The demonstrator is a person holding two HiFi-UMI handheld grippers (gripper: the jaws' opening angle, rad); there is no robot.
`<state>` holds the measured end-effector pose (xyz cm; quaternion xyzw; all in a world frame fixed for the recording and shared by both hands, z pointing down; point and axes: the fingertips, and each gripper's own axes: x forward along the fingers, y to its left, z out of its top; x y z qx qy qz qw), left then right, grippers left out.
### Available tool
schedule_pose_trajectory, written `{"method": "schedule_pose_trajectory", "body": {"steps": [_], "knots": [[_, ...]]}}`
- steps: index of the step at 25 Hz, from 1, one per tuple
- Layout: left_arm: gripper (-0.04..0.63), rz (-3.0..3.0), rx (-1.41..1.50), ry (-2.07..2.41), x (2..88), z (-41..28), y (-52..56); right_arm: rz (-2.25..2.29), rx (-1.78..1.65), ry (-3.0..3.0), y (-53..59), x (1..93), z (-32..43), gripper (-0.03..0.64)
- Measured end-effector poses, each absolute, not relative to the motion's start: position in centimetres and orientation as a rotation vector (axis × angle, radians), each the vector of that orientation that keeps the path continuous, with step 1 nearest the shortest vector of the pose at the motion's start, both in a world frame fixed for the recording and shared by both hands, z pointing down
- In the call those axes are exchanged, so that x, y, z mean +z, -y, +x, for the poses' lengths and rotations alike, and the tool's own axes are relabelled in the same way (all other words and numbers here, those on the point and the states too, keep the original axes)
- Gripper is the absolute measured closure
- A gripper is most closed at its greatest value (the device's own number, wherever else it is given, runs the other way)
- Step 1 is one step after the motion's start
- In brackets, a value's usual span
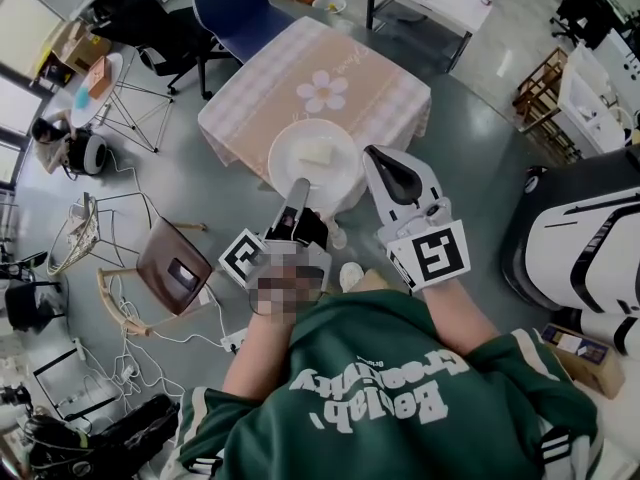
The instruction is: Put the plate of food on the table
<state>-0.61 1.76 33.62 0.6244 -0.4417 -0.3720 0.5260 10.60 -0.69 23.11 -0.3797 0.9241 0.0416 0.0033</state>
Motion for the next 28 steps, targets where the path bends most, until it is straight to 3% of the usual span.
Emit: {"method": "schedule_pose_trajectory", "body": {"steps": [28], "knots": [[0.568, 1.55, -0.809, 0.895, 34.1, -9.8, 13.2, -1.414, 0.054, -2.873, 12.9, 24.5, 0.6, 0.601]]}}
